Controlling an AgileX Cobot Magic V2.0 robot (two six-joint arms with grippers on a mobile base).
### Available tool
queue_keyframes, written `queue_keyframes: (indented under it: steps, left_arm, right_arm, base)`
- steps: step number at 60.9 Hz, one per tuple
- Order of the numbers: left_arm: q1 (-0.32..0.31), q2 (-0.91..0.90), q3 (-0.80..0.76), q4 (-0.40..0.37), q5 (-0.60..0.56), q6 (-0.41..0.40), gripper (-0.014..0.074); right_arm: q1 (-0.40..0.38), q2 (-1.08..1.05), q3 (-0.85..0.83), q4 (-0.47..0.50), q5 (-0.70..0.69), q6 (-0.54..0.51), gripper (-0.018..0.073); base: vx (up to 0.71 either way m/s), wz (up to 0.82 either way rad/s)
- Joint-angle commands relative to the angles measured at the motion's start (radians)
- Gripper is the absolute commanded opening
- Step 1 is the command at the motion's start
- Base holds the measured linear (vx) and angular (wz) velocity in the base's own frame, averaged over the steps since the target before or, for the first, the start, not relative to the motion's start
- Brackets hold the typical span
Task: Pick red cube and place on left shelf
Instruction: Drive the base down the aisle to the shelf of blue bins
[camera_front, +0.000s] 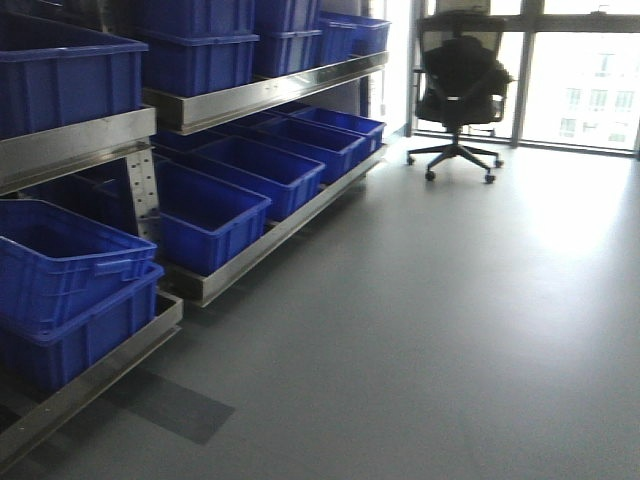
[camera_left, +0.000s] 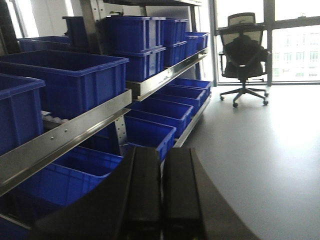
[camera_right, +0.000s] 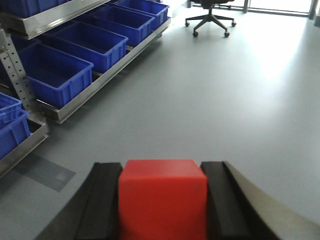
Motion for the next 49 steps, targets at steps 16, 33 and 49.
queue_keyframes:
  steps: [16, 33, 49]
  left_arm:
    - [-0.006, 0.008, 0.022, -0.002, -0.084, 0.002, 0.0106]
    - [-0.006, 0.008, 0.022, -0.002, -0.084, 0.002, 0.0106]
    - [-0.006, 0.008, 0.022, -0.002, -0.084, 0.002, 0.0106]
  right_arm:
    - [0.000, 0.004, -0.029, -0.012, -0.088, -0.004, 0.0066]
    - [0.000, 0.004, -0.029, -0.012, -0.088, -0.004, 0.0066]
    - [0.000, 0.004, -0.029, -0.012, -0.088, -0.004, 0.0066]
  base:
    - [0.51, 0.66]
    - [0.43, 0.85]
    - [0.38, 0.78]
